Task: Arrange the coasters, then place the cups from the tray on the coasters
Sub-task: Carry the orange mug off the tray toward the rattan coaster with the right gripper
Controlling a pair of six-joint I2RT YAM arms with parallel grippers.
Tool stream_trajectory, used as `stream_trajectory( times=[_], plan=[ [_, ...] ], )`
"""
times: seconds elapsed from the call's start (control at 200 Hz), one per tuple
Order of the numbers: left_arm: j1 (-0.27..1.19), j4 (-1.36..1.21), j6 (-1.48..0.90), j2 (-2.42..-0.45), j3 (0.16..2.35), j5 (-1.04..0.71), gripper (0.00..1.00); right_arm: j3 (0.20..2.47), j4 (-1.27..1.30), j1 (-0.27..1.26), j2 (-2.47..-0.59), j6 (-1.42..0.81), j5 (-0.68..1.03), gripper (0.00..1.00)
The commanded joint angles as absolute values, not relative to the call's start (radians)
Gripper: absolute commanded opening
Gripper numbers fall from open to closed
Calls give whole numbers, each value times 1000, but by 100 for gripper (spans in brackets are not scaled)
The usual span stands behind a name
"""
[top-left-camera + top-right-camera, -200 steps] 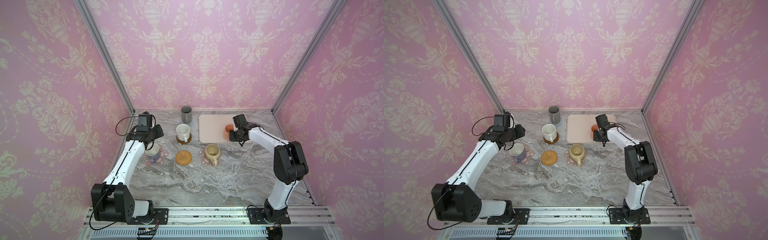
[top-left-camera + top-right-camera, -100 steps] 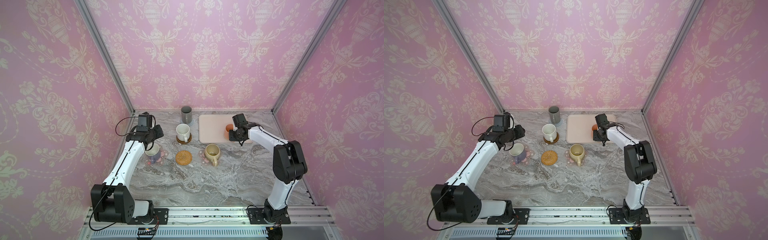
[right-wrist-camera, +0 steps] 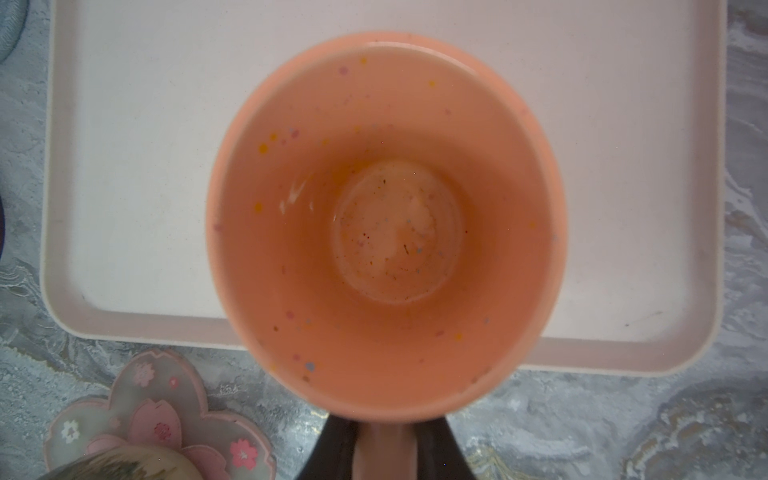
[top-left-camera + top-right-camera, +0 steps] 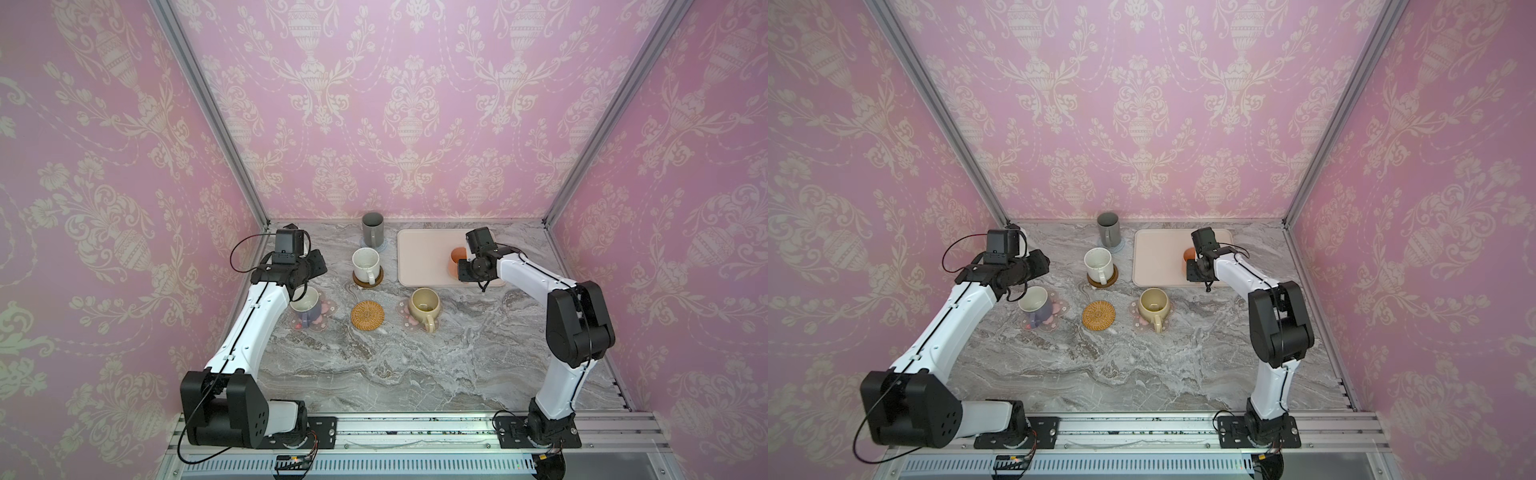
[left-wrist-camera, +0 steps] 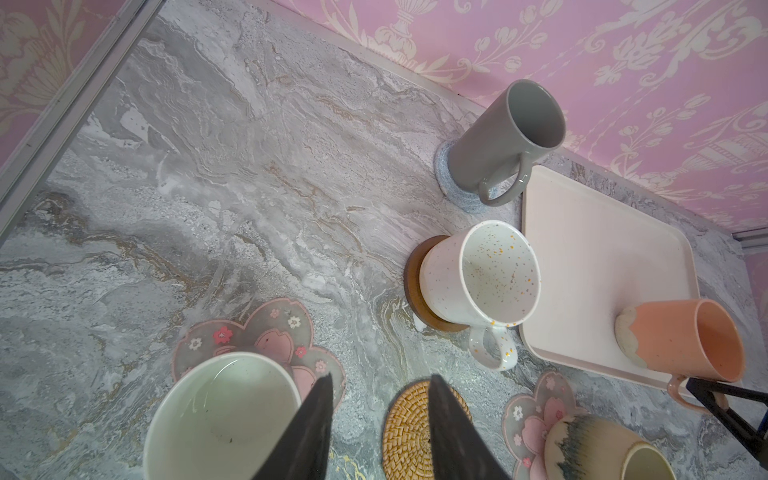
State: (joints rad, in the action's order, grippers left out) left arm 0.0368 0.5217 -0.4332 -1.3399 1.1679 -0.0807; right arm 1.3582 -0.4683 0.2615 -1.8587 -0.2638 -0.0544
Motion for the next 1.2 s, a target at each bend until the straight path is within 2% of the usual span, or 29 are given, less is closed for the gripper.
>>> stream_trajectory(
  times=[0.0,0.315,0.691,1.196],
  plan=[
    [44,551,-441,-1317,1157,-65,41,1331,-430,261,-1840,-264,-32,0],
    [45,553,-460,-1292,1141,-66,41,1329,-444,262,-1801,-253,-45,0],
    [46,569,-457,-1254,1125,-72,41,1293,-384,261,-1675,-273,-41,0],
    [46,579,-456,-1215,1094,-95,41,1304,-441,307,-1508,-294,-97,0]
  ],
)
